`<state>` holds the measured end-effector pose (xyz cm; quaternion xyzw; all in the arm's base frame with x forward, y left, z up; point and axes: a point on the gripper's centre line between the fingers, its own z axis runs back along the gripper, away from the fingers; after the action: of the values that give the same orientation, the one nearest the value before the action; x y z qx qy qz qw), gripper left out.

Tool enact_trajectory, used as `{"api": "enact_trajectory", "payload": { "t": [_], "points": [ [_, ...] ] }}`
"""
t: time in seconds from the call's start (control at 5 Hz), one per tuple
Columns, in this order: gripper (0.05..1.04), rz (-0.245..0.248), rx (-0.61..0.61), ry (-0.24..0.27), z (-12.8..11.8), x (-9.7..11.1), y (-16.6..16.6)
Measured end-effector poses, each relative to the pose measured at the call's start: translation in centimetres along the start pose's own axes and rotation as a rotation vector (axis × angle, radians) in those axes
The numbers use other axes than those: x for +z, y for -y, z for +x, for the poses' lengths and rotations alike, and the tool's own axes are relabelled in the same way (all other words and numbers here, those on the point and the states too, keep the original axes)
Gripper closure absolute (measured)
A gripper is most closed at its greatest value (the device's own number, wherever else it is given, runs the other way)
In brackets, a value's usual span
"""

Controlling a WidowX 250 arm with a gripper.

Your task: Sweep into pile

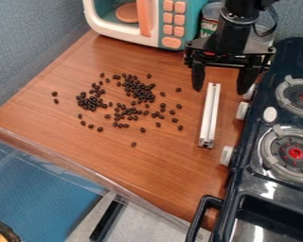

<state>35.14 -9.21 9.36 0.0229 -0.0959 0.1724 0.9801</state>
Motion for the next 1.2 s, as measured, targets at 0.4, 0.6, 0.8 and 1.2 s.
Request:
{"api": "enact_trajectory", "payload": {
  "t": [0.4,0.6,0.8,1.2],
  "points": [
    [0.085,0.055,-0.004,-0.042,-0.6,-3.0,-0.3],
    [0.085,0.078,-0.03,-0.062,-0.8,-4.7,-0.4],
    [0.085,0.101,-0.025,-0.077,-0.8,-6.3,-0.8],
    [0.112,0.129,0.013,-0.07,-0.5,-7.4,-1.4]
  ]
}}
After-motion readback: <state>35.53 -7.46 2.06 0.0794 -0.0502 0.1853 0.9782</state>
